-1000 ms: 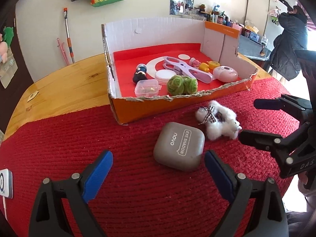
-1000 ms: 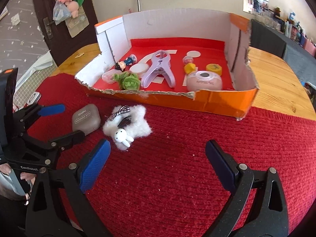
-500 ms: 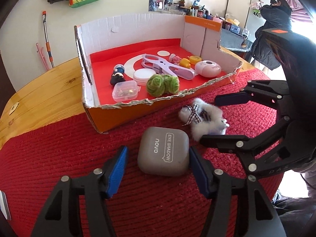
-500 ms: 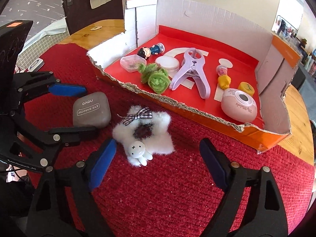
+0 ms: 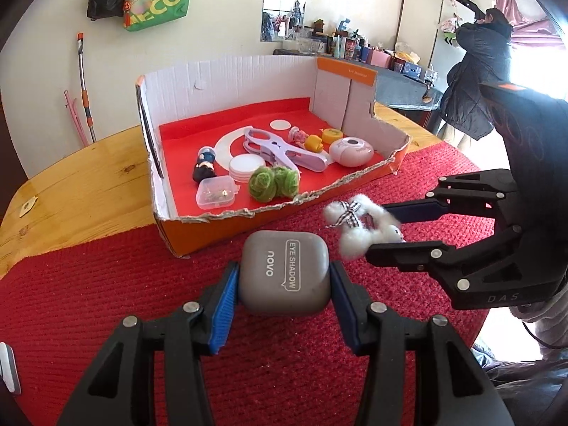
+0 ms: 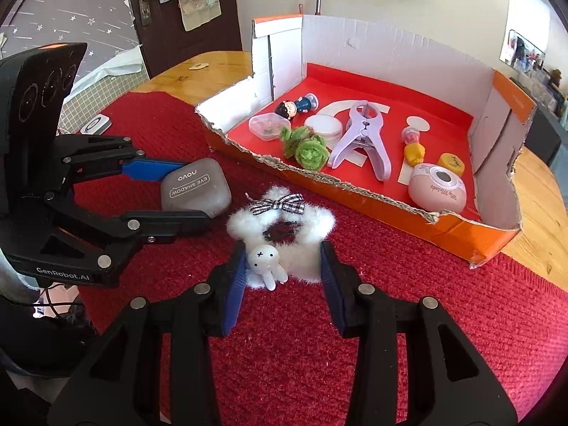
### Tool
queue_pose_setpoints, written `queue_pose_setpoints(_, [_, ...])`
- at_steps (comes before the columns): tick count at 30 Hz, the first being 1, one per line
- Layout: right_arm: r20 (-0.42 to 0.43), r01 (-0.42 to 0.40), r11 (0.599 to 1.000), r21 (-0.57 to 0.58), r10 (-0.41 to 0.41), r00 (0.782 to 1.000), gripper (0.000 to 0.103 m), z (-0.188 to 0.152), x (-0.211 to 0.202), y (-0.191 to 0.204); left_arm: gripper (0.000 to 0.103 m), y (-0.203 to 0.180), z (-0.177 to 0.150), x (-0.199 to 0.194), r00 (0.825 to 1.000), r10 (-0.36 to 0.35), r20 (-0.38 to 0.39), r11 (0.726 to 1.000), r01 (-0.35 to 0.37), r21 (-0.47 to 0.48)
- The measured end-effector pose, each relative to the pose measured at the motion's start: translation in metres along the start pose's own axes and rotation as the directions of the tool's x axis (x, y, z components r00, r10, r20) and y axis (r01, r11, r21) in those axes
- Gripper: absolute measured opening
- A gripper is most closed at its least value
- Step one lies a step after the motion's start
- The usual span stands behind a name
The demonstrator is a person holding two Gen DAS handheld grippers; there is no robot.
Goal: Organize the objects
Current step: 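Carry the eye shadow case and plush bunny with both tools into the box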
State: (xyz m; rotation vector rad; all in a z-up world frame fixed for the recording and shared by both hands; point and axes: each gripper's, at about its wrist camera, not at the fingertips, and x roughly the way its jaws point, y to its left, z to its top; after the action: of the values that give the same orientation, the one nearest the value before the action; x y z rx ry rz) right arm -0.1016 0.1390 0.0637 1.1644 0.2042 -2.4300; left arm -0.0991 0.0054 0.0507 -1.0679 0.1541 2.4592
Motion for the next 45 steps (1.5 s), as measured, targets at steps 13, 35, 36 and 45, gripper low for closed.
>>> queue_pose_setpoints(13, [0.048,0.008,0.998,0.057,-0.011,0.999,0.038,-0.014,-0.032,-0.01,0.052,-0.017,0.009,-0.008,1.0,0.002,0.02,0.999,-0.003,0.032])
queue_pose_setpoints(35, [0.109,0.146,0.983,0.112,-0.158,0.981,0.038,0.047,-0.052,-0.051,0.052,-0.005,0.09,0.013,0.999,0.036,0.025,0.999,-0.036,-0.029])
queue_pose_setpoints(36, [0.097,0.162,0.98,0.114,-0.174,0.98,0.038,0.056,-0.048,-0.055,0.052,-0.001,0.098,0.019,0.999,0.051,0.013,0.998,-0.051,-0.04])
queue_pose_setpoints(45, [-0.021,0.293,0.948,0.122,-0.292,0.956,0.038,0.113,0.001,-0.093,0.052,0.025,0.152,0.073,0.983,0.171,-0.07,0.979,-0.177,-0.098])
